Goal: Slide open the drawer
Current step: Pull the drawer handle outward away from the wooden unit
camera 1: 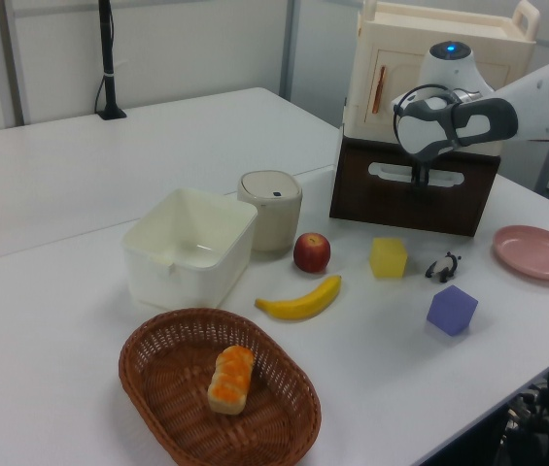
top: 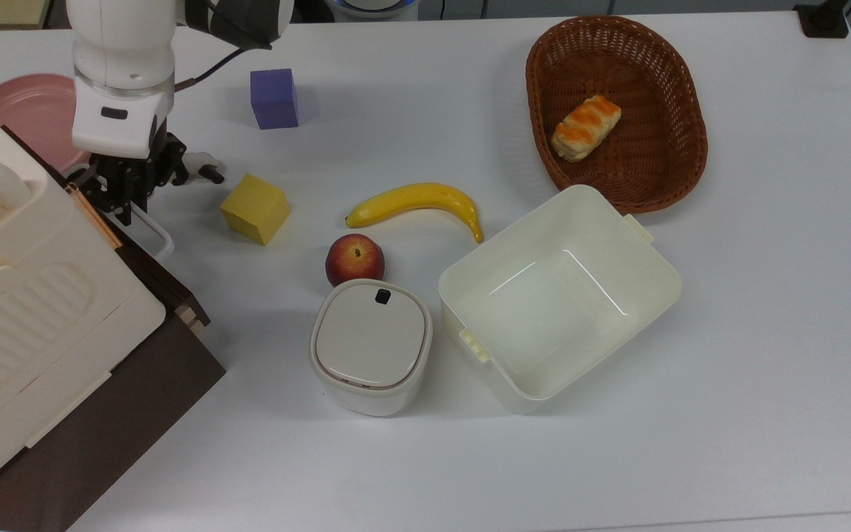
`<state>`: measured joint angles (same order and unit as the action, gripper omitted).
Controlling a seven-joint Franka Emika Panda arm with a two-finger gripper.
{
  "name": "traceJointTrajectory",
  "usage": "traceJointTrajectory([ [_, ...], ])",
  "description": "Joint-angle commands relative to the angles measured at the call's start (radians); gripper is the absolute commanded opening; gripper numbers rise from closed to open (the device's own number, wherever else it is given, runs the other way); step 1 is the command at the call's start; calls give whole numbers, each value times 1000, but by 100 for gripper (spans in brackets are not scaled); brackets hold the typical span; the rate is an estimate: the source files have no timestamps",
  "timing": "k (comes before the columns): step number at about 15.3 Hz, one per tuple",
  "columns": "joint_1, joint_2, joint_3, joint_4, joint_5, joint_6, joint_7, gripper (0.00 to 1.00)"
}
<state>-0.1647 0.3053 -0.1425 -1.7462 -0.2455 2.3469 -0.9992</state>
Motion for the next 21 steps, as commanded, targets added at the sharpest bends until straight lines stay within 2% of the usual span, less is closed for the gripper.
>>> traceJointTrajectory([
  [1,8,-2,-8,-10,-14,14,-9,19],
  [9,14,-49,-6,-36,-12,5,-10,19],
  [16,24,-57,-2,-79,-12,-1,-12,9],
  [21,45,-64,0,-111,-12,-3,-10,9],
])
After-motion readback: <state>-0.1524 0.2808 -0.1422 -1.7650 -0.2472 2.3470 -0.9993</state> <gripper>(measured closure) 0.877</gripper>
